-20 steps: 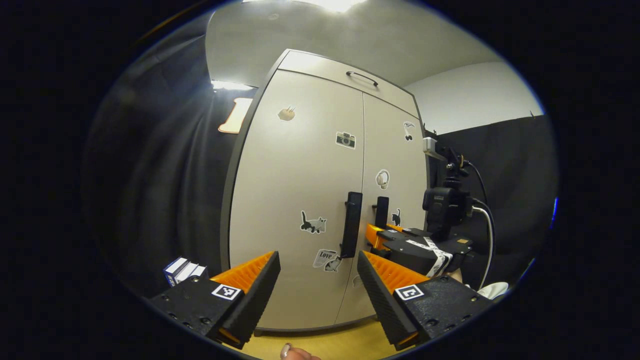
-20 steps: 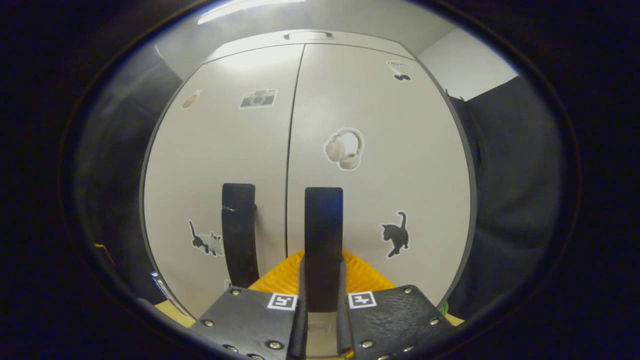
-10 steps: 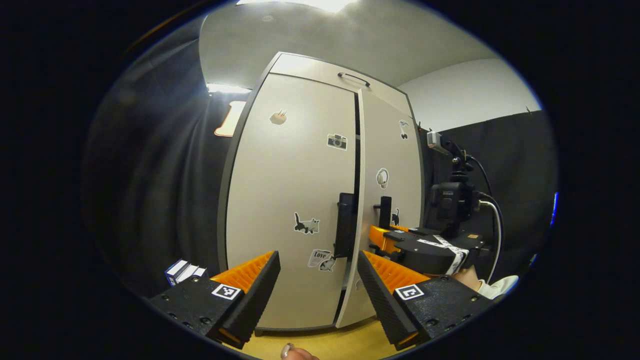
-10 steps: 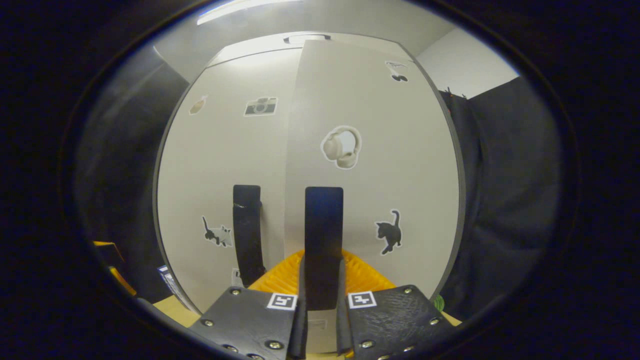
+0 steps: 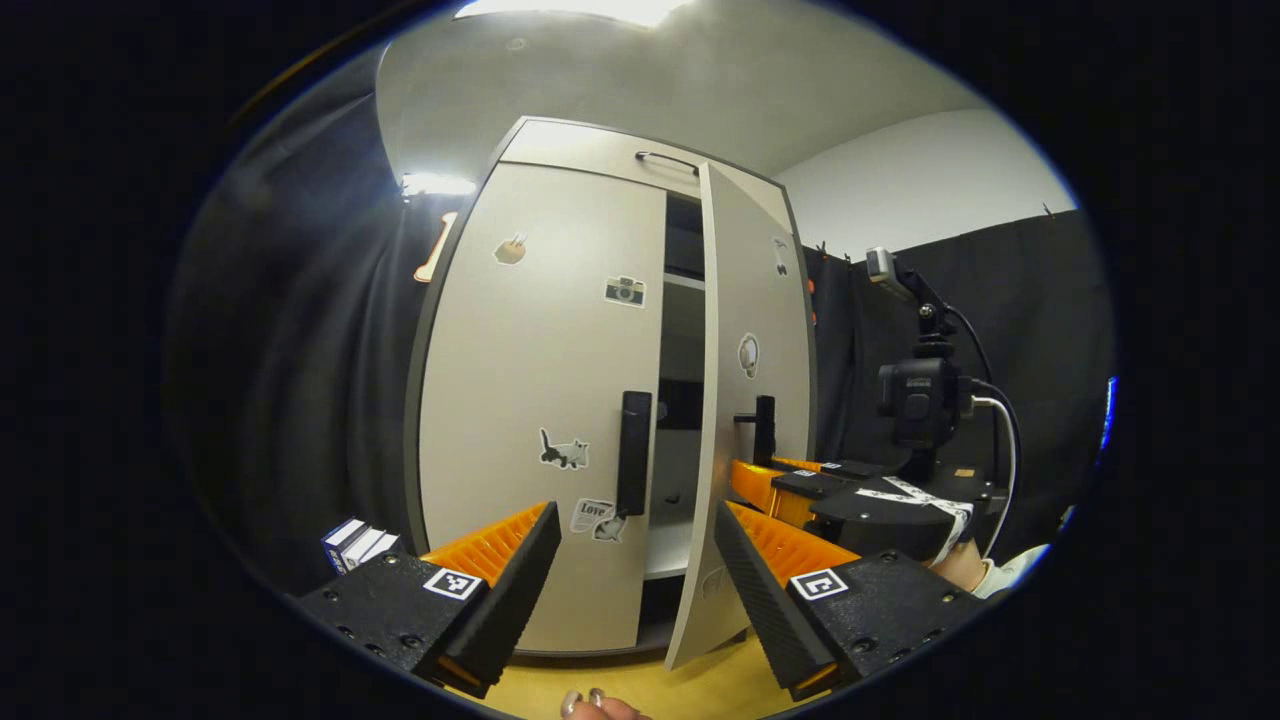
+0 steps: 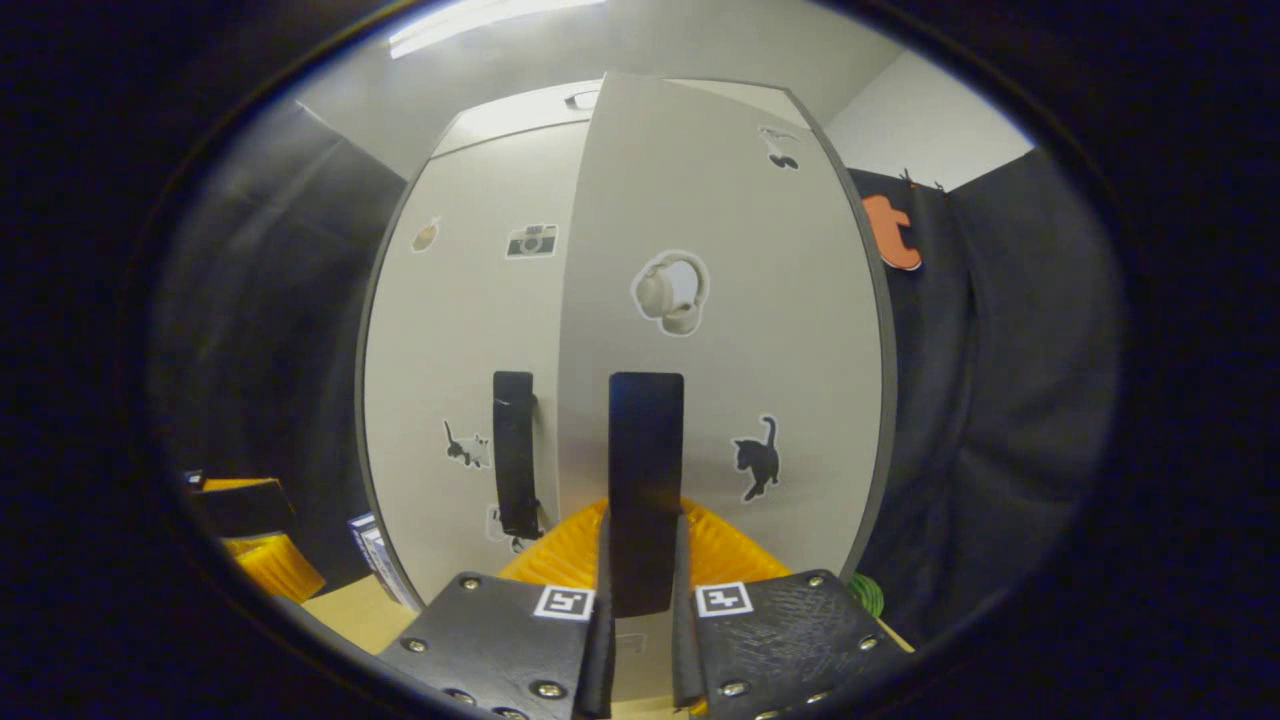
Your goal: Open the right door of the double-door shoe cabinet with the right hand, and open the left door with the left hand.
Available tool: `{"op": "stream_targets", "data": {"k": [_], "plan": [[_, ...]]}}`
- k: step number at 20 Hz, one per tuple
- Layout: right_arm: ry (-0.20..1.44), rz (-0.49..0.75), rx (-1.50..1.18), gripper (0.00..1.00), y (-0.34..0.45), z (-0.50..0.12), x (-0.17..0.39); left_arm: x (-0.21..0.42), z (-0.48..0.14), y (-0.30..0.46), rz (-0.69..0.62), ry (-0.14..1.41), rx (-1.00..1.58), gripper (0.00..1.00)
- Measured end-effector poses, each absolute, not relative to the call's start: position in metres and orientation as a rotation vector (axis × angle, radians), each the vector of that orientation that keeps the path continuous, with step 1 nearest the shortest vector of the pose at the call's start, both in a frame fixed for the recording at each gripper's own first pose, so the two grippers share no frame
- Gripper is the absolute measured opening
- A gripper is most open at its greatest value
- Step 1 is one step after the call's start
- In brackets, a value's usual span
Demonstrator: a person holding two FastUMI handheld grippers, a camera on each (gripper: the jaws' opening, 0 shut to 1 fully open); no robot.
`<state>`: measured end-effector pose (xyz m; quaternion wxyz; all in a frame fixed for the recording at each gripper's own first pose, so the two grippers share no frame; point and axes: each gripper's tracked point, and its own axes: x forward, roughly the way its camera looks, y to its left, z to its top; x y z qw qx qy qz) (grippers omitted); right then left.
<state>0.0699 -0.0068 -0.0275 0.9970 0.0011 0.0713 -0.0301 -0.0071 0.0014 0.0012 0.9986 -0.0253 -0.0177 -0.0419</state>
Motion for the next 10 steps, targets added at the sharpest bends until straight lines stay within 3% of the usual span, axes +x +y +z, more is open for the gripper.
{"op": "stream_targets", "data": {"k": [10], "plan": [[0.151, 0.066, 0.046, 0.23, -0.035, -0.017, 0.019, -0.017, 0.003, -0.062, -0.025, -0.038, 0.006, 0.96]]}}
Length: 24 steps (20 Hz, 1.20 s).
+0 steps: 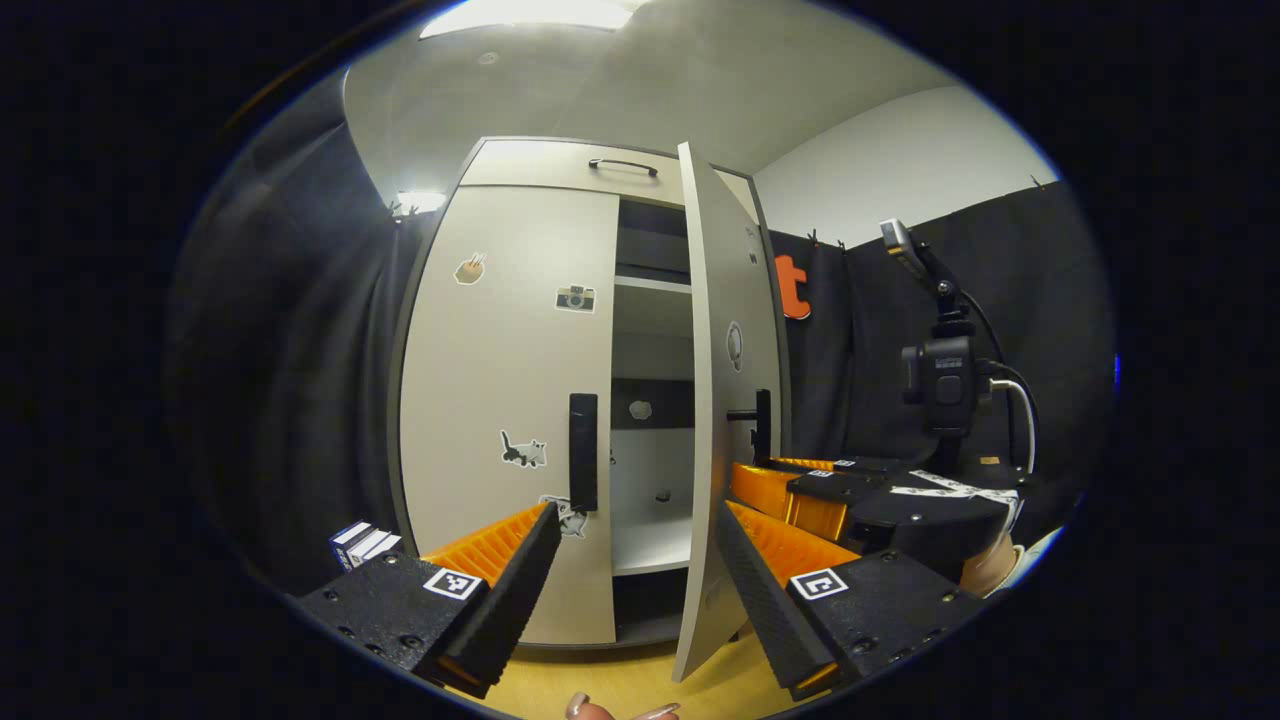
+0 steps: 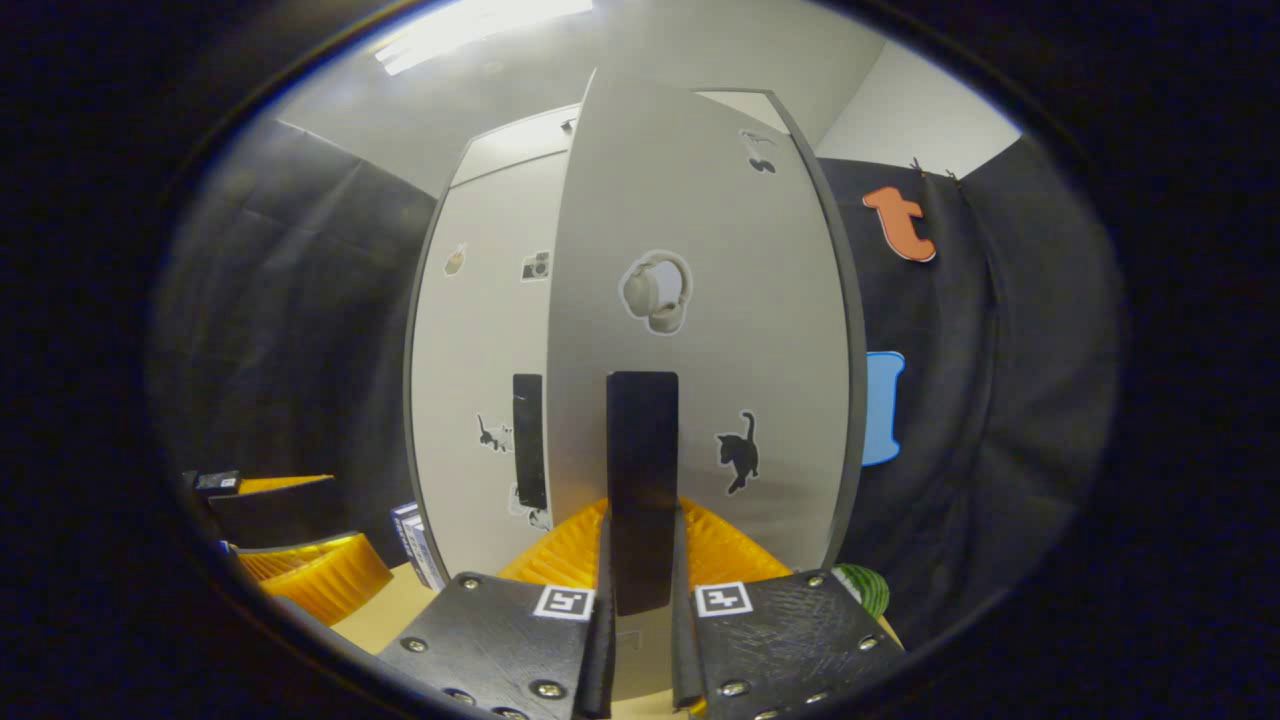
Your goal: Open the right door of the double-door shoe cabinet with the right hand, and open the left door with the left hand.
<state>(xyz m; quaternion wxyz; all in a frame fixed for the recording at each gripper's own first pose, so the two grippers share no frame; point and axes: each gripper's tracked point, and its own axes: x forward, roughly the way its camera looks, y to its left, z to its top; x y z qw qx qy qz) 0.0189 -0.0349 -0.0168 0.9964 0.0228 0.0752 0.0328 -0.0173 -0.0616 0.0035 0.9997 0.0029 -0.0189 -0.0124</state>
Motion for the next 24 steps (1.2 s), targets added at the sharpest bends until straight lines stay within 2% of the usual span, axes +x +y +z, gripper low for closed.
{"op": "stream_targets", "data": {"k": [10, 11, 12, 14, 15, 16, 18, 19, 24], "plan": [[0.144, 0.071, 0.045, 0.22, -0.114, -0.005, -0.028, -0.018, -0.008, -0.129, -0.006, -0.016, -0.035, 0.96], [0.147, 0.066, 0.053, 0.17, -0.122, -0.004, -0.03, -0.017, -0.008, -0.134, -0.009, -0.016, -0.035, 0.96], [0.144, 0.058, 0.059, 0.17, -0.131, -0.004, -0.033, -0.017, -0.007, -0.14, -0.011, -0.017, -0.033, 0.96], [0.148, 0.015, 0.056, 0.17, -0.153, -0.005, -0.036, -0.017, -0.008, -0.149, -0.018, -0.016, -0.026, 0.93], [0.146, -0.014, 0.039, 0.12, -0.167, -0.005, -0.038, -0.014, -0.009, -0.152, -0.024, -0.013, -0.023, 0.93], [0.148, -0.043, 0.021, 0.11, -0.181, -0.006, -0.039, -0.013, -0.008, -0.158, -0.029, -0.014, -0.022, 0.96], [0.153, -0.082, 0.011, 0.12, -0.203, -0.007, -0.038, -0.011, -0.007, -0.168, -0.044, -0.017, -0.023, 0.96], [0.158, -0.054, 0.04, 0.05, -0.203, -0.008, -0.038, -0.009, -0.006, -0.172, -0.049, -0.017, -0.021, 0.96], [0.195, -0.008, 0.064, 0.05, -0.205, -0.021, -0.041, -0.001, -0.008, -0.18, -0.06, -0.015, -0.02, 0.96]]}}
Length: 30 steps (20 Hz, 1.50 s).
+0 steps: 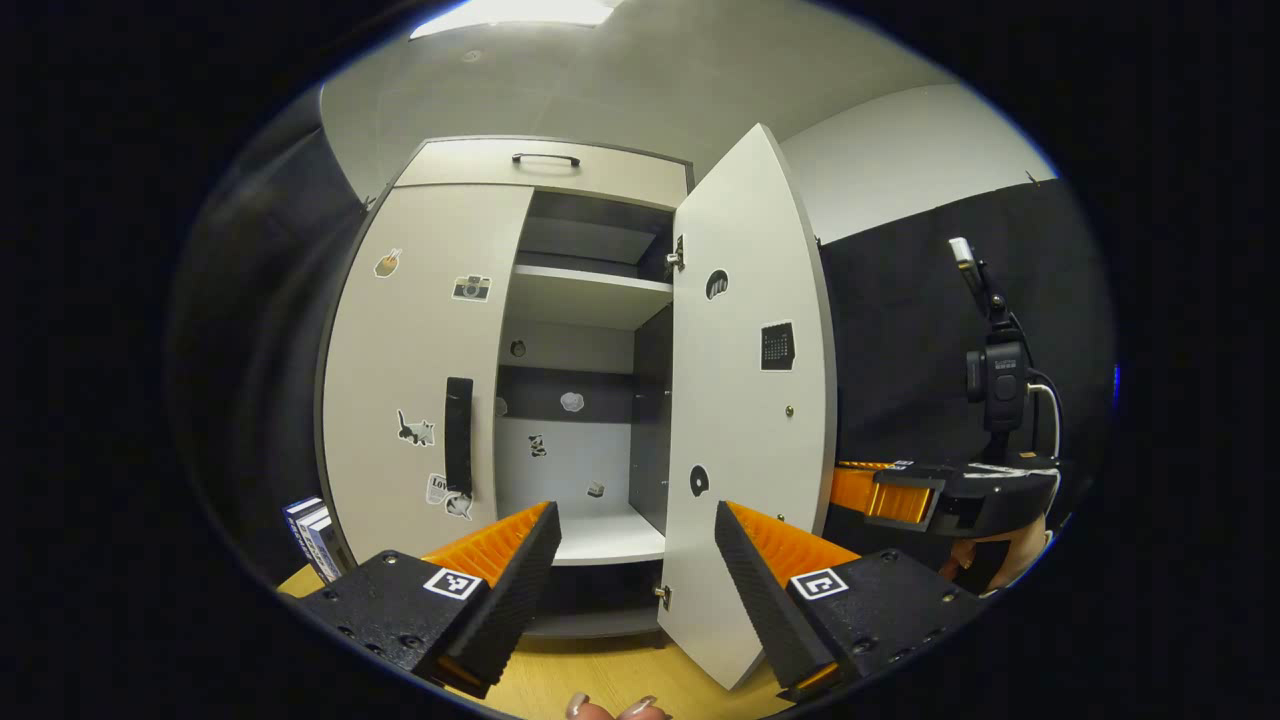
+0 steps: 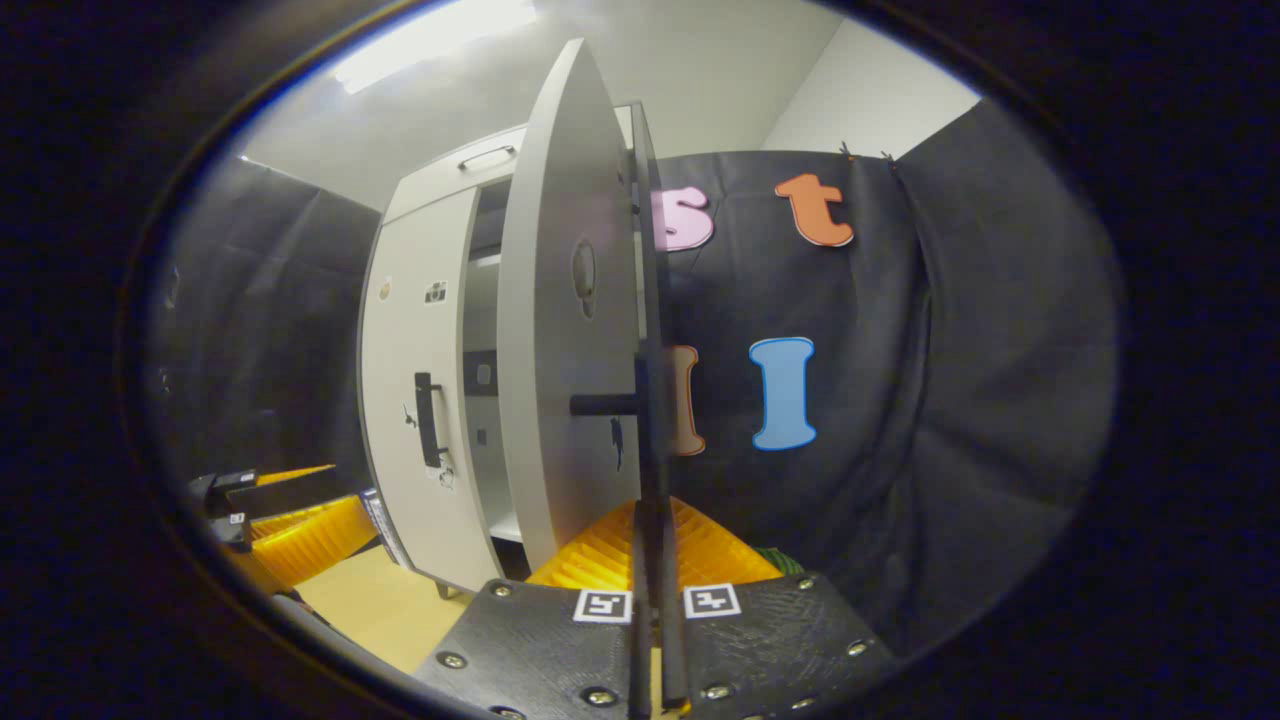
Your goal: Open the right door of the double-door shoe cabinet with the right hand, and open the left door with the left hand.
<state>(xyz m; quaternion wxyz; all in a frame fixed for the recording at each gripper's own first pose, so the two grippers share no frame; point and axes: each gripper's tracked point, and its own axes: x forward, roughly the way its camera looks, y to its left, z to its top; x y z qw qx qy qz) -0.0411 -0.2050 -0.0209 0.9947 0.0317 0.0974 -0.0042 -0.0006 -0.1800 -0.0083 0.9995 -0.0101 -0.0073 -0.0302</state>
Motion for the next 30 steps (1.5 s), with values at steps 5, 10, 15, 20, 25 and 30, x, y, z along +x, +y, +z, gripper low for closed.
{"op": "stream_targets", "data": {"k": [5, 10, 15, 20, 25, 30], "plan": [[0.193, -0.001, 0.095, 0.06, -0.206, -0.02, -0.046, 0.001, 0.004, -0.163, -0.014, -0.07, -0.063, 0.96], [0.136, -0.046, 0.075, 0.12, -0.216, 0.009, -0.078, 0.015, 0.019, -0.126, 0.023, -0.115, -0.018, 0.95], [0.021, -0.137, 0.132, 0.75, -0.21, 0.053, -0.111, 0.046, 0.019, -0.083, 0.009, -0.095, -0.055, 0.96], [-0.017, -0.156, 0.101, 0.99, -0.159, 0.067, -0.12, 0.086, 0.022, -0.036, 0.009, -0.113, -0.026, 0.95], [0.029, -0.154, -0.006, 0.95, -0.105, 0.053, -0.111, 0.121, 0.014, -0.011, -0.022, -0.112, -0.035, 0.88], [0.05, -0.161, 0.013, 0.99, -0.074, 0.044, -0.103, 0.15, -0.009, 0.001, -0.053, -0.066, -0.052, 0.88]]}}
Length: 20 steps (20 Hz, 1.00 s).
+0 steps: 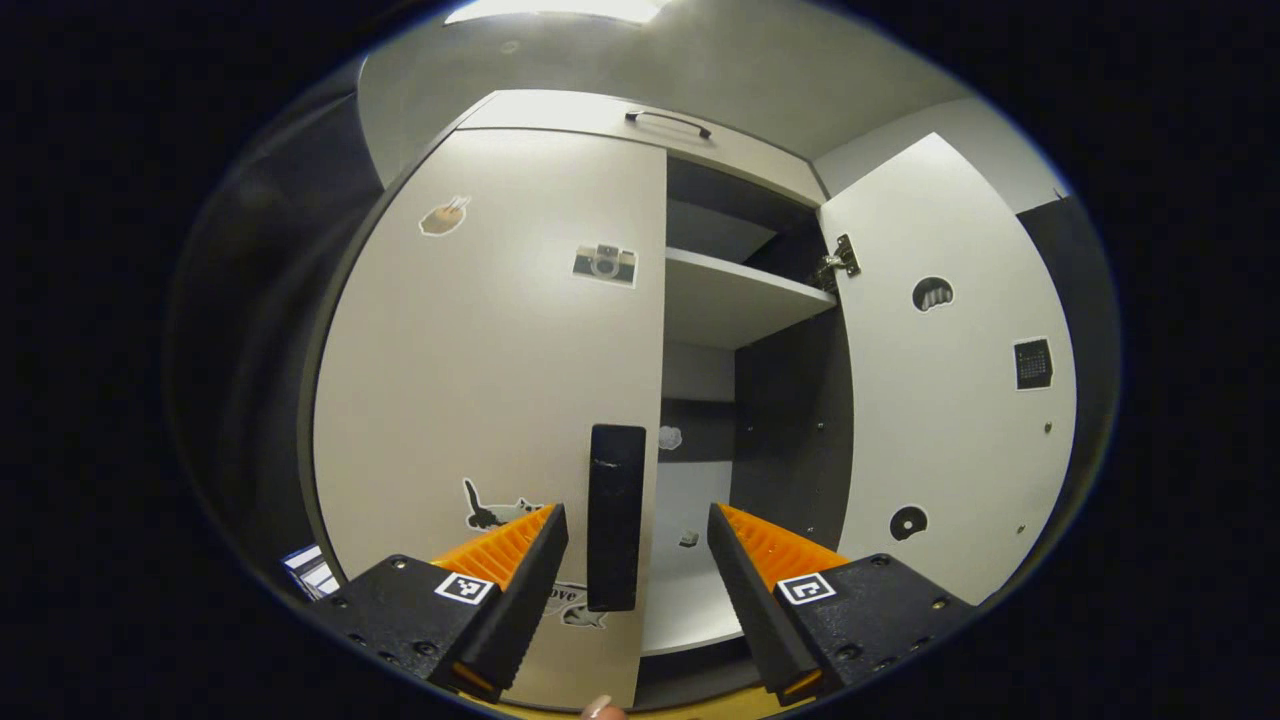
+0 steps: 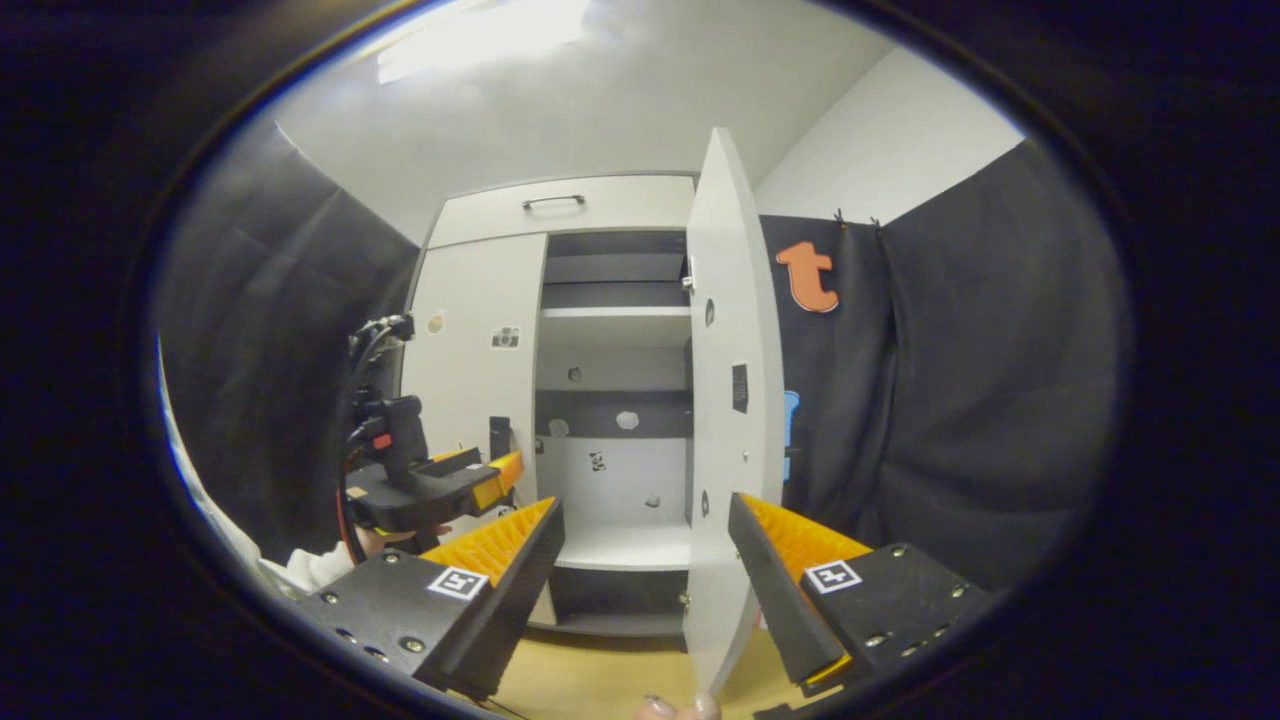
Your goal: Open the right door of the double-door shoe cabinet with the right hand, and open the left door with the left hand.
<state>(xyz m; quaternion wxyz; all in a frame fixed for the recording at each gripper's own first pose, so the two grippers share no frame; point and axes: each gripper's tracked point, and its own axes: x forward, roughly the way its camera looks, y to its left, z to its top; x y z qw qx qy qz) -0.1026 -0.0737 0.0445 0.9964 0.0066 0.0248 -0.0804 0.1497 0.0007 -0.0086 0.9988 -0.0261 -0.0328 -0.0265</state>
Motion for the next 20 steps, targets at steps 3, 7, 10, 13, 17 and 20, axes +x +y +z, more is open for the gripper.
{"op": "stream_targets", "data": {"k": [3, 7, 10, 13, 17, 20], "plan": [[0.059, -0.189, -0.003, 0.95, -0.069, 0.04, -0.1, 0.162, -0.018, 0.011, -0.035, -0.053, -0.065, 0.88], [0.058, -0.203, -0.011, 0.99, -0.068, 0.04, -0.097, 0.172, -0.025, 0.012, -0.043, -0.052, -0.071, 0.77], [0.059, -0.205, -0.022, 0.99, -0.071, 0.04, -0.095, 0.176, -0.028, 0.015, -0.01, -0.058, -0.034, 0.65], [0.06, -0.193, -0.023, 0.99, -0.075, 0.041, -0.088, 0.179, -0.029, 0.016, 0.022, -0.07, -0.008, 0.5], [0.066, -0.164, -0.032, 0.99, -0.082, 0.039, -0.083, 0.178, -0.03, 0.016, 0.054, -0.066, 0.001, 0.35], [0.072, -0.138, -0.035, 1.0, -0.085, 0.038, -0.081, 0.179, -0.029, 0.016, 0.052, -0.068, 0.025, 0.3]]}}
